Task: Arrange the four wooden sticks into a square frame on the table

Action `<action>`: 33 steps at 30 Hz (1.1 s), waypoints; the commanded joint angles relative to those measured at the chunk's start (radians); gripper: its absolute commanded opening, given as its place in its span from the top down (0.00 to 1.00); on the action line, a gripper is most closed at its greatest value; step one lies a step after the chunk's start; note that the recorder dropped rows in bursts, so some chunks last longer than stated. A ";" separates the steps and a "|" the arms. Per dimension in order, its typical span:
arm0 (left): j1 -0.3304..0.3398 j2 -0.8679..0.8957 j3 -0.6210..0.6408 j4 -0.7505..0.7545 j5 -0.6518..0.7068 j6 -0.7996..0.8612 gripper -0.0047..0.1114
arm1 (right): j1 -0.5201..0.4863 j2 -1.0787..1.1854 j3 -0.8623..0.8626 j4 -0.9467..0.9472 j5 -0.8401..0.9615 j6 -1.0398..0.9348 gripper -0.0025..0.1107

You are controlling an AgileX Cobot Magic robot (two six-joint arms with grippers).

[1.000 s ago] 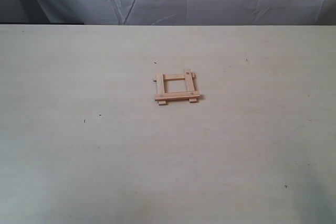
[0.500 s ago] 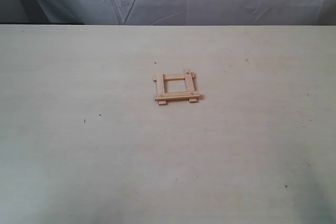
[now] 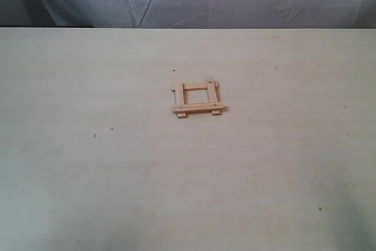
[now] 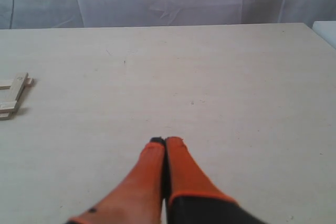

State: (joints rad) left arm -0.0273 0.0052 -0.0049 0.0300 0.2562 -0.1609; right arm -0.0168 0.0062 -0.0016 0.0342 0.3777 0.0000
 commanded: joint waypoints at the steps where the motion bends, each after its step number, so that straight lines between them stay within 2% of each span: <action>1: -0.006 -0.005 0.005 -0.030 -0.011 0.084 0.96 | -0.007 -0.006 0.002 0.002 -0.013 0.000 0.97; 33: -0.006 -0.005 0.005 -0.037 -0.021 0.095 0.96 | -0.007 -0.006 0.002 0.002 -0.013 0.000 0.97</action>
State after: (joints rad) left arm -0.0273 0.0052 -0.0049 0.0000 0.2518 -0.0676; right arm -0.0168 0.0062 -0.0016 0.0342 0.3777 0.0000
